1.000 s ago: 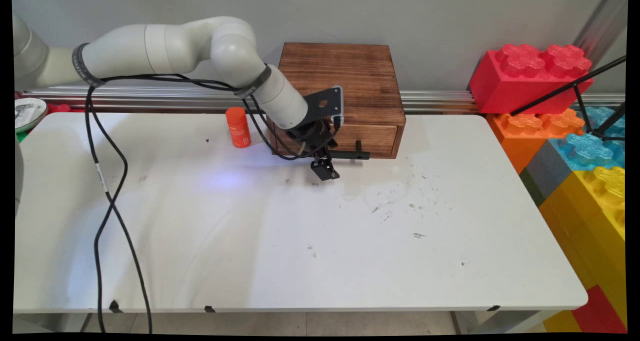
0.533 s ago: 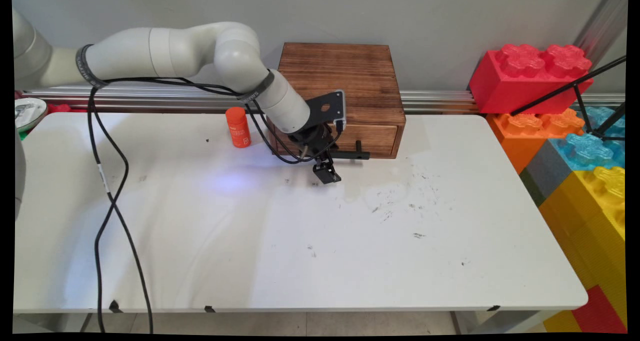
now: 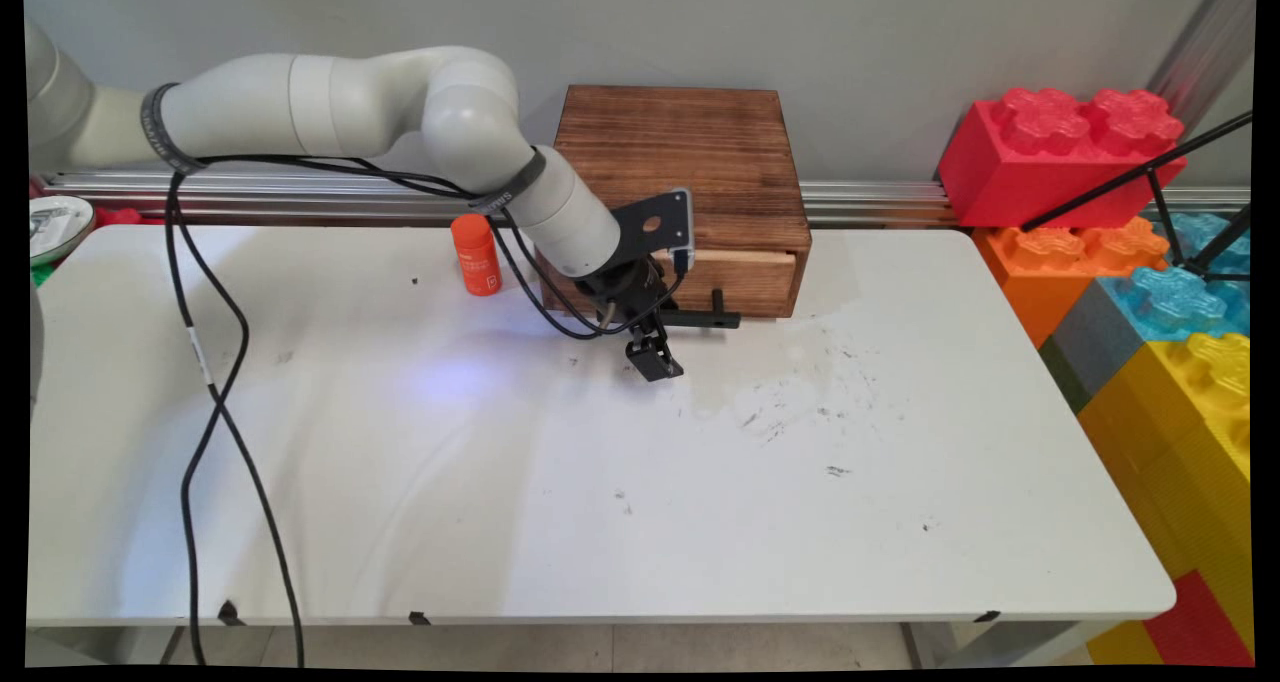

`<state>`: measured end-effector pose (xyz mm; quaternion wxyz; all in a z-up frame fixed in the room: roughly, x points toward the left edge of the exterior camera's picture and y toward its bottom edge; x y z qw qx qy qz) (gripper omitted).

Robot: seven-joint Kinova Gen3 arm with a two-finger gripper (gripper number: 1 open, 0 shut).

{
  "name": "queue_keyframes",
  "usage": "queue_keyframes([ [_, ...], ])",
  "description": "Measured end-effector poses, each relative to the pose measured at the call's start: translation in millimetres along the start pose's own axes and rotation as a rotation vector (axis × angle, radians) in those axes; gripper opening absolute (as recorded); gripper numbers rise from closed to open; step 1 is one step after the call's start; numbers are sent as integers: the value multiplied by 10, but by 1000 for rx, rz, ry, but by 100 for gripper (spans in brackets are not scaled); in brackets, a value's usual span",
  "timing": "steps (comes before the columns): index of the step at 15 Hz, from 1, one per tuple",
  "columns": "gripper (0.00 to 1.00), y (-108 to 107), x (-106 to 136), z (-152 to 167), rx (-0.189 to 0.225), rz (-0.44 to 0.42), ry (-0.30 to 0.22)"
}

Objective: Open the drawer

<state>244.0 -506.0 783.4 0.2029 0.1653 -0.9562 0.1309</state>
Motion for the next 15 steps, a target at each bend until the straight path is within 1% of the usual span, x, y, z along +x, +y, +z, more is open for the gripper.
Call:
queue_keyframes([
  [7,100,163,-40,-86,-14,-3,-11],
  [10,100,192,-74,-101,-12,-7,-16],
  [15,100,223,-78,-103,-6,-17,-8],
])
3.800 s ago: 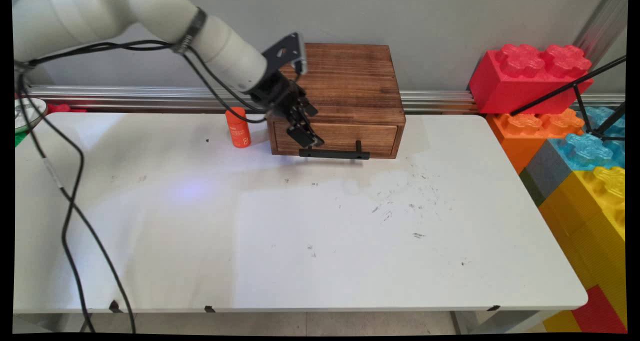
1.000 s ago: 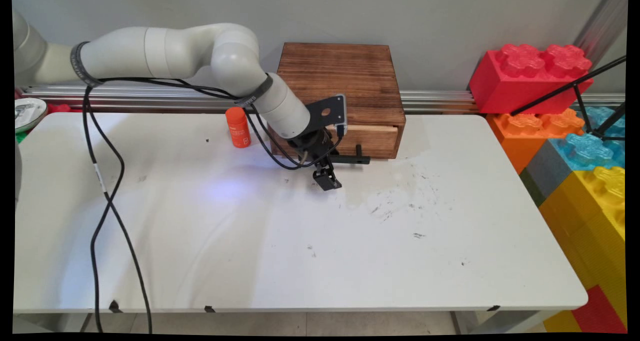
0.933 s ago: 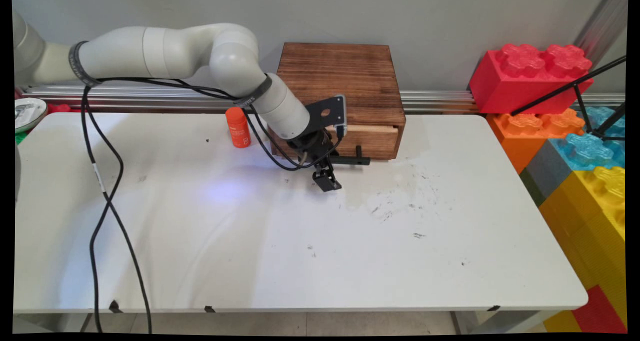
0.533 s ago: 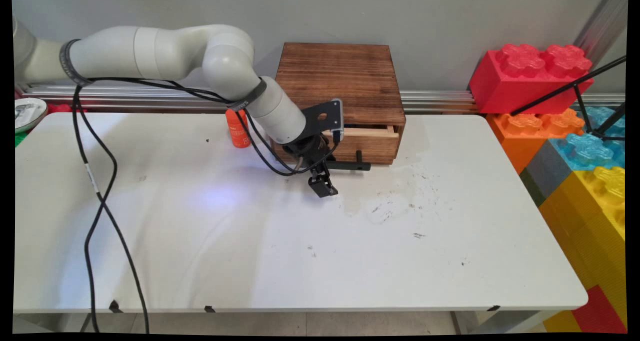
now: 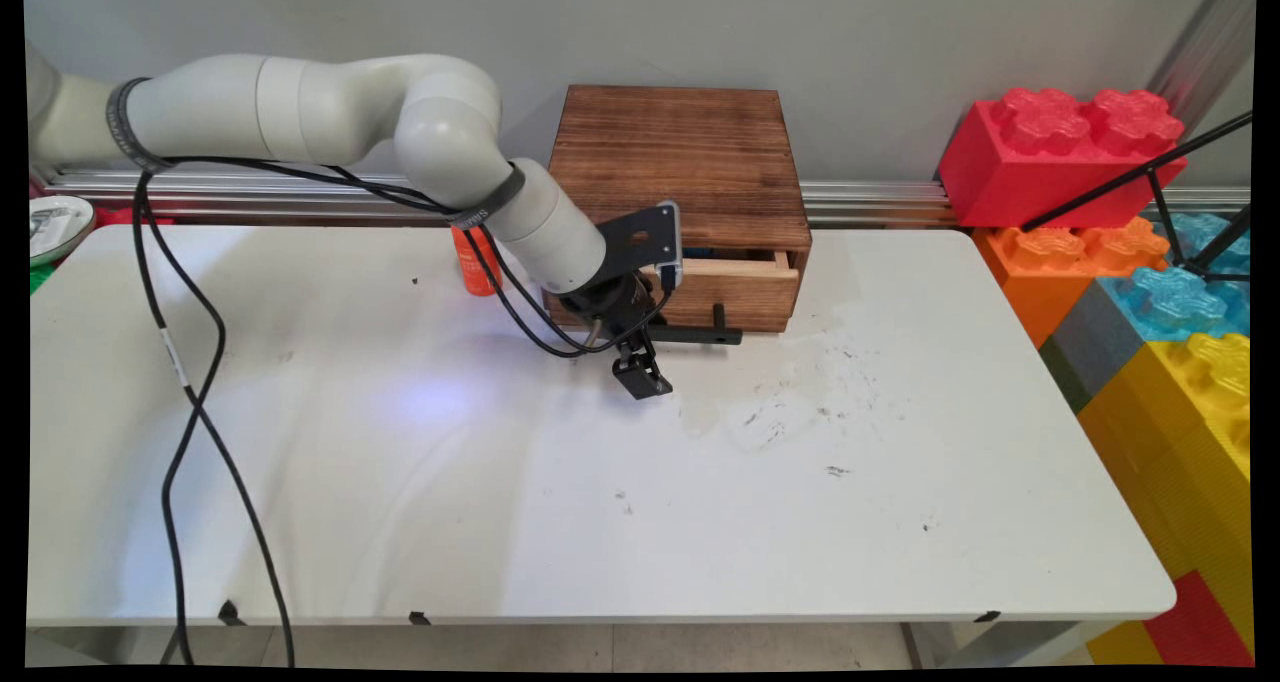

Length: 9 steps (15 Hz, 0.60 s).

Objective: Open the drawer

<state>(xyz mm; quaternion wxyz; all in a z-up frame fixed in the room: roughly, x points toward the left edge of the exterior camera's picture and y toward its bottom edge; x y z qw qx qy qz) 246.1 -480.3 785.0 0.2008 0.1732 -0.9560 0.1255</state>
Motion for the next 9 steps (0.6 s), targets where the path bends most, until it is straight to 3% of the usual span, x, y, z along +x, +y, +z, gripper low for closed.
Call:
queue_keyframes([
  [9,100,126,4,-28,-11,-8,13],
])
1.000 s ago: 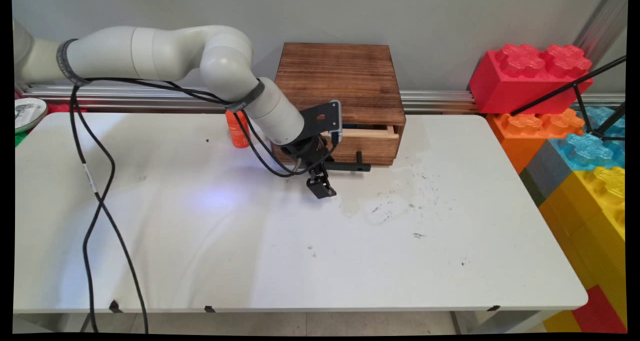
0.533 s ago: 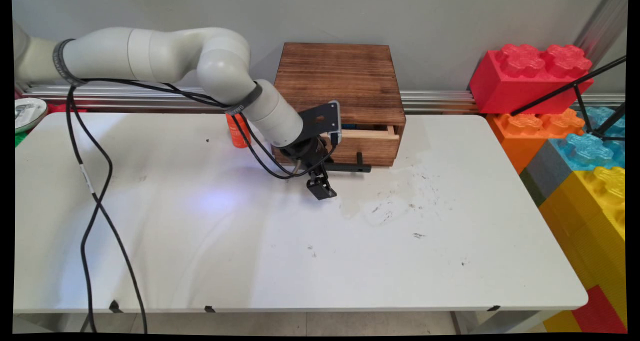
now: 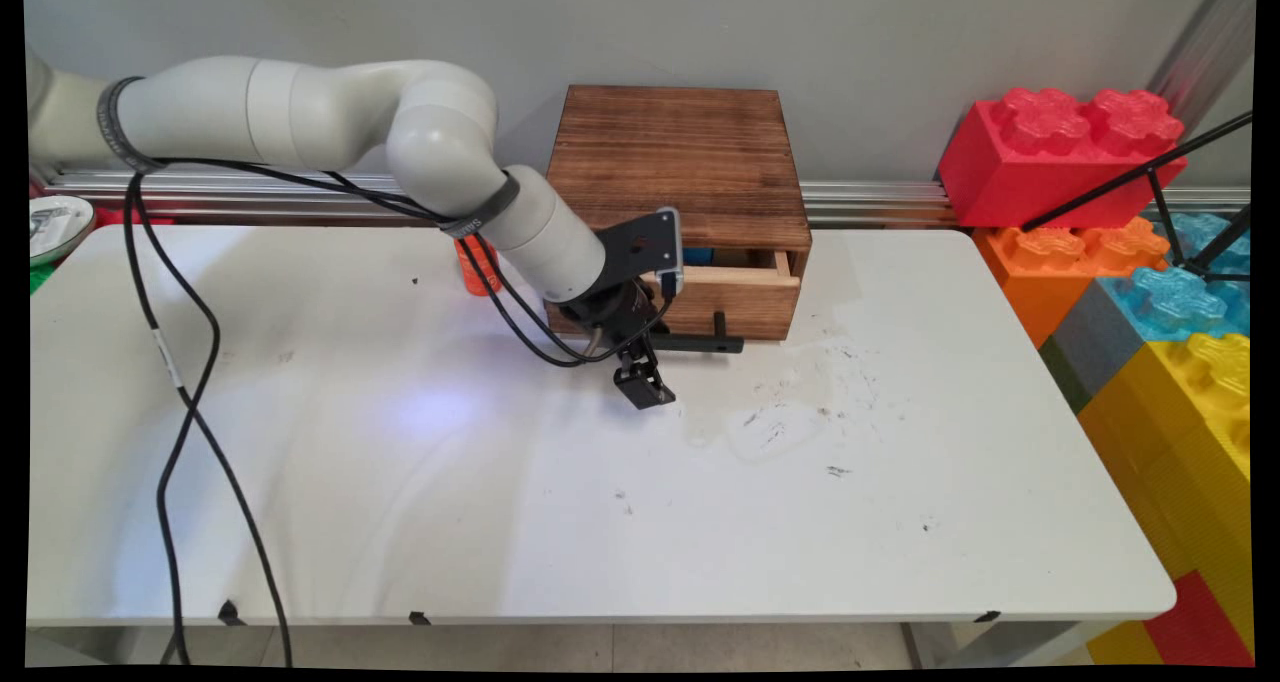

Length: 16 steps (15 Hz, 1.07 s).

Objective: Open the drawer

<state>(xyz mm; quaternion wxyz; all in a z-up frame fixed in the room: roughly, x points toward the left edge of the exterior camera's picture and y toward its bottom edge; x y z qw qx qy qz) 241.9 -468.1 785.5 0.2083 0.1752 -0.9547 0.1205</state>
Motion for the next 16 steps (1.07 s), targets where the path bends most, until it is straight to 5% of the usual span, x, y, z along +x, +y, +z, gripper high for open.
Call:
queue_keyframes([
  [16,100,187,-115,16,-2,4,16],
])
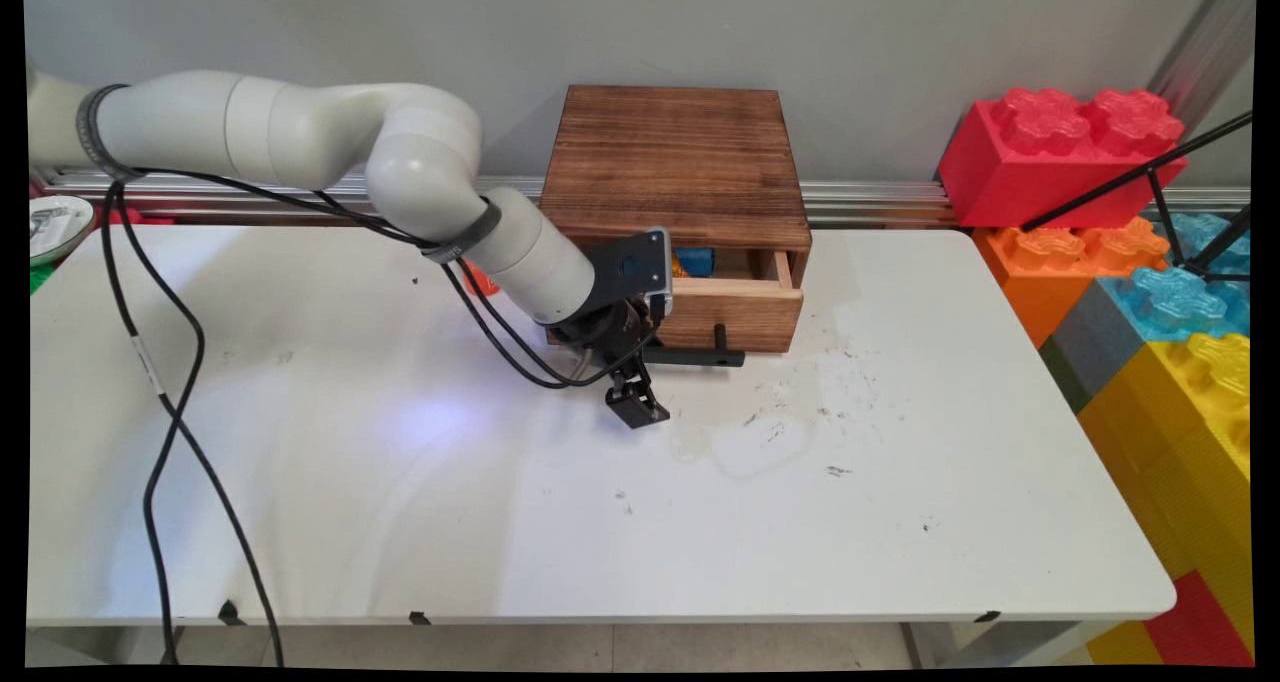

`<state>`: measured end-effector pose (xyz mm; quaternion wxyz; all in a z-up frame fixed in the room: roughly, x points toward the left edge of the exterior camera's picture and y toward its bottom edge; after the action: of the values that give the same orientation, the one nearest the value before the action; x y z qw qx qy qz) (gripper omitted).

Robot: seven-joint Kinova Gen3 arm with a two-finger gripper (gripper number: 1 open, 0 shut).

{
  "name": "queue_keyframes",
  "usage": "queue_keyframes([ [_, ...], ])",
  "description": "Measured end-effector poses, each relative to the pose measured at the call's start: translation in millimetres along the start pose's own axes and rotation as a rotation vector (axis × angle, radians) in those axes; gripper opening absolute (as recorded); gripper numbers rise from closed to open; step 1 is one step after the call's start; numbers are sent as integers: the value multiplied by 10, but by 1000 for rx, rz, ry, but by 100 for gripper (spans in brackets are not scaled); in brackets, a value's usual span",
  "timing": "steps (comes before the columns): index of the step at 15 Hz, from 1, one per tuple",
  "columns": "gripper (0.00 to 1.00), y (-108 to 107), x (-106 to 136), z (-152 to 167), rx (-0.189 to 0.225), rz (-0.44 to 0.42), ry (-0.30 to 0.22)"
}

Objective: Open the drawer

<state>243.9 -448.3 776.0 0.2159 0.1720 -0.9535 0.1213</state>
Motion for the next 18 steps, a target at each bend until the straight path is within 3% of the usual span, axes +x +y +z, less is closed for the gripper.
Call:
queue_keyframes([
  [18,100,500,-65,-198,-72,-3,33],
])
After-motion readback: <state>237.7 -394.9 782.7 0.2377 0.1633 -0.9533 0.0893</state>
